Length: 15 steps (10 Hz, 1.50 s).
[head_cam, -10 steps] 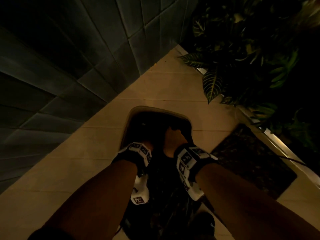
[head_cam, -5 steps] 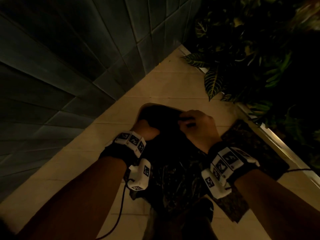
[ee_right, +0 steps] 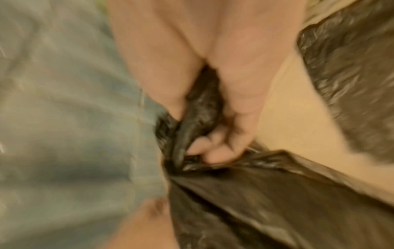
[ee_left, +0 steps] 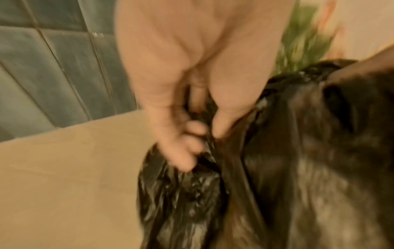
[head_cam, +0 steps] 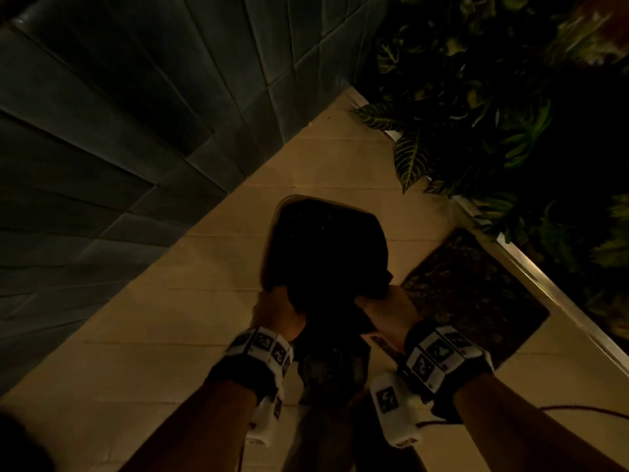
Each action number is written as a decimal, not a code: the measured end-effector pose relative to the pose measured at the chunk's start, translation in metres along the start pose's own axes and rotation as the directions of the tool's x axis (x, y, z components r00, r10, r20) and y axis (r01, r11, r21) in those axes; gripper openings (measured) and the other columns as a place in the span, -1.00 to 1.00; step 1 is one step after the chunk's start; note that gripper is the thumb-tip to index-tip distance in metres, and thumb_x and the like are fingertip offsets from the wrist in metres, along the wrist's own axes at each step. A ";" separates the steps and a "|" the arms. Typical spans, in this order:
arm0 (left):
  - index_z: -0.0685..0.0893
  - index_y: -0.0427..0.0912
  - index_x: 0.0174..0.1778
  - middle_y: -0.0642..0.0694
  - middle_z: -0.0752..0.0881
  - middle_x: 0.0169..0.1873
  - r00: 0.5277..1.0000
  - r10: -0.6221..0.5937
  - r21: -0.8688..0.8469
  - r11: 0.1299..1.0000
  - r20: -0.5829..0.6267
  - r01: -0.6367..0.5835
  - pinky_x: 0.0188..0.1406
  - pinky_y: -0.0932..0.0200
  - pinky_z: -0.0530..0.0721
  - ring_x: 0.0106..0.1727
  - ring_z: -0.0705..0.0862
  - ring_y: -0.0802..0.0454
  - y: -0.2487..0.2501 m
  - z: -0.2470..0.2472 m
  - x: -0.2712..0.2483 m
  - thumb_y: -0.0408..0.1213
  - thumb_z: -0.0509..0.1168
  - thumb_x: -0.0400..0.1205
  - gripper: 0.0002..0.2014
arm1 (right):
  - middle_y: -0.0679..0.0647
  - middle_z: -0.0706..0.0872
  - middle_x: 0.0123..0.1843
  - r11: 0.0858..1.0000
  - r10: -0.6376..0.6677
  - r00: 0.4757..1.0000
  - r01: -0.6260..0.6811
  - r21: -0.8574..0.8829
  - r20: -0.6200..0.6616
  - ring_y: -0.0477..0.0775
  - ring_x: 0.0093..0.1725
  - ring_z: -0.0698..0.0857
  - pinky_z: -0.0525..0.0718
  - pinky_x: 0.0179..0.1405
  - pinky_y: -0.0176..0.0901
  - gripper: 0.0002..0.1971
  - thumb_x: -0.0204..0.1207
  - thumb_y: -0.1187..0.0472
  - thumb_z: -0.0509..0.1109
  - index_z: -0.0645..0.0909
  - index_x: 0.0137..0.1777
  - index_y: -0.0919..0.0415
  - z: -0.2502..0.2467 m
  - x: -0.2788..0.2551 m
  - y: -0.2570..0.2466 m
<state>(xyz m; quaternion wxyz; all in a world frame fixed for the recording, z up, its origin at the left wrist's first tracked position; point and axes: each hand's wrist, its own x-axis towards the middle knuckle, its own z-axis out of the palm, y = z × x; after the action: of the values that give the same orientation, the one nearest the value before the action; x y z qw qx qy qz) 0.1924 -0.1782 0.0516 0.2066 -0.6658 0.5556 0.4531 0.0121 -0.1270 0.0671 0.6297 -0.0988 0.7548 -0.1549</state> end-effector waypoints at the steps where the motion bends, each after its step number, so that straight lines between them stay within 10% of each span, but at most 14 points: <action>1: 0.69 -0.31 0.10 -0.33 0.74 0.05 0.998 0.059 -0.160 0.985 -0.013 -0.060 0.00 -0.09 0.78 -0.02 0.75 -0.25 -0.002 -0.017 0.006 -0.27 0.33 0.53 -0.73 | 0.24 0.74 0.02 0.912 -0.020 0.997 -0.014 0.411 0.079 0.27 -0.06 0.74 0.78 -0.23 0.12 -0.82 0.65 0.30 0.22 0.59 0.17 0.25 -0.004 -0.010 -0.020; 3: 0.66 -0.20 0.21 -0.19 0.77 -0.02 0.998 -0.058 -0.841 0.541 -0.008 0.025 -0.21 0.07 0.73 -0.11 0.73 -0.12 0.004 -0.095 -0.001 -0.27 0.29 0.63 -0.75 | 0.09 0.58 -0.12 0.804 0.014 0.943 0.188 0.565 -0.334 -0.09 -0.33 0.52 0.57 -0.55 -0.39 -0.61 0.66 0.34 0.14 0.37 0.47 0.38 -0.022 0.005 -0.060; 4: 0.71 -0.07 0.17 -0.10 0.77 0.14 0.963 -0.080 -0.885 0.420 -0.256 -0.200 -0.14 0.17 0.73 0.12 0.76 -0.04 -0.015 -0.101 0.013 -0.17 0.40 0.54 -0.72 | 0.34 0.58 0.34 0.839 -0.096 0.879 0.324 0.436 -0.467 0.22 0.09 0.68 0.62 -0.08 -0.22 -0.56 0.65 0.37 0.17 0.29 0.52 0.38 -0.009 0.012 -0.075; 5: 0.65 -0.15 0.23 -0.04 0.76 0.14 0.900 -0.055 -0.746 0.583 -0.431 -0.322 0.06 0.08 0.74 0.14 0.76 0.05 -0.020 -0.088 0.023 0.14 0.63 0.12 -0.21 | 0.16 0.52 0.43 0.862 -0.302 0.890 0.408 0.302 -0.340 0.22 0.41 0.52 0.48 0.31 -0.12 -0.47 0.62 0.34 0.21 0.17 0.57 0.21 0.015 0.022 -0.074; 6: 0.52 -0.29 0.22 -0.20 0.65 0.17 0.823 -0.057 -0.445 0.861 -0.566 -0.246 0.19 -0.07 0.67 0.17 0.67 -0.11 -0.025 -0.066 0.043 0.01 0.64 0.11 -0.17 | 0.18 0.52 0.46 0.896 -0.443 0.867 0.416 -0.158 -0.230 0.24 0.39 0.54 0.50 0.41 0.00 -0.24 0.54 0.20 0.35 -0.03 0.61 0.20 0.025 0.044 -0.058; 7: 0.39 -0.44 0.31 -0.44 0.54 0.29 0.804 -0.210 -0.324 0.946 -0.557 0.023 0.32 -0.13 0.46 0.30 0.51 -0.39 -0.031 -0.066 0.058 -0.29 0.46 0.43 -0.40 | 0.34 0.52 0.42 0.797 -0.470 0.835 0.263 -0.543 -0.285 0.34 0.33 0.55 0.49 0.32 0.04 -0.30 0.57 0.25 0.28 0.03 0.63 0.31 0.012 0.060 -0.049; 9: 0.31 -0.36 0.46 -0.44 0.38 0.44 0.774 -0.282 -0.323 0.941 -0.567 0.106 0.43 -0.15 0.41 0.42 0.42 -0.37 -0.069 -0.076 0.063 -0.51 0.36 0.47 -0.37 | 0.30 0.63 0.28 0.842 -0.431 0.790 0.177 -0.510 -0.437 0.43 0.27 0.59 0.59 0.20 0.16 -0.39 0.48 0.19 0.34 0.27 0.53 0.12 -0.026 0.052 -0.044; 10: 0.33 -0.44 0.39 -0.48 0.43 0.36 0.836 -0.195 -0.273 0.960 -0.514 0.056 0.31 -0.16 0.45 0.33 0.46 -0.41 -0.079 -0.082 0.059 -0.36 0.41 0.45 -0.37 | 0.31 0.52 0.41 0.834 -0.312 0.861 0.044 -0.551 -0.403 0.44 0.35 0.53 0.55 0.26 0.17 -0.34 0.51 0.08 0.35 0.19 0.58 0.08 -0.053 0.045 -0.042; 11: 0.28 -0.33 0.47 -0.44 0.46 0.37 0.959 -0.203 -0.192 0.968 -0.198 0.165 0.18 -0.15 0.53 0.28 0.53 -0.42 -0.083 -0.091 0.054 0.01 0.39 0.36 -0.17 | 0.34 0.52 0.38 0.759 -0.118 0.971 -0.046 -0.650 -0.207 0.44 0.29 0.56 0.61 0.20 0.17 -0.32 0.52 0.09 0.35 0.16 0.58 0.16 -0.074 0.044 -0.033; 12: 0.02 -0.18 0.63 -0.39 0.37 0.49 0.976 -0.209 0.040 0.977 -0.058 0.212 0.36 -0.23 0.50 0.41 0.47 -0.40 -0.095 -0.105 0.050 0.20 0.37 0.10 0.20 | 0.35 0.54 0.33 0.834 -0.080 0.977 -0.043 -0.550 -0.198 0.35 0.19 0.62 0.65 0.15 0.12 -0.24 0.38 0.16 0.46 0.18 0.52 0.28 -0.096 0.036 -0.029; 13: 0.06 -0.04 0.64 -0.24 0.38 0.54 0.975 -0.004 -0.101 0.995 -0.223 -0.019 0.44 -0.24 0.47 0.50 0.43 -0.27 -0.060 -0.131 0.030 0.09 0.51 0.07 0.21 | 0.09 0.51 0.22 0.942 -0.303 0.925 0.254 -0.219 -0.231 0.10 0.10 0.58 0.61 -0.10 -0.29 -0.36 0.36 0.30 0.45 0.26 0.41 0.10 -0.116 0.019 -0.045; 14: 0.17 0.16 0.59 -0.02 0.31 0.58 0.932 0.251 -0.306 0.894 -0.262 -0.327 0.54 -0.18 0.37 0.58 0.32 -0.04 -0.005 -0.140 0.031 0.05 0.54 0.20 0.04 | 0.01 0.57 0.24 0.793 -0.609 0.755 0.589 -0.159 -0.243 0.09 0.29 0.56 0.60 0.24 0.04 -0.39 0.11 -0.07 0.46 0.48 0.23 -0.07 -0.102 0.000 -0.074; 15: 0.09 0.08 0.63 -0.04 0.27 0.60 0.861 0.464 0.001 0.881 -0.207 -0.474 0.57 -0.04 0.30 0.59 0.28 -0.05 0.036 -0.122 0.056 -0.01 0.55 0.33 0.02 | -0.06 0.49 0.43 0.517 -0.701 0.714 0.502 -0.693 -0.007 0.05 0.43 0.46 0.36 0.50 0.18 -0.26 0.24 -0.36 0.40 0.39 0.42 -0.16 -0.063 0.004 -0.094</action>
<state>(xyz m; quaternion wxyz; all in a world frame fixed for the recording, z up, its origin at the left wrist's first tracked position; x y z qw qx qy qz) 0.2030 -0.3151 0.0749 0.0163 -0.5581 0.7072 0.4337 -0.0550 -0.2092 0.1071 0.3438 -0.5437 0.7581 -0.1074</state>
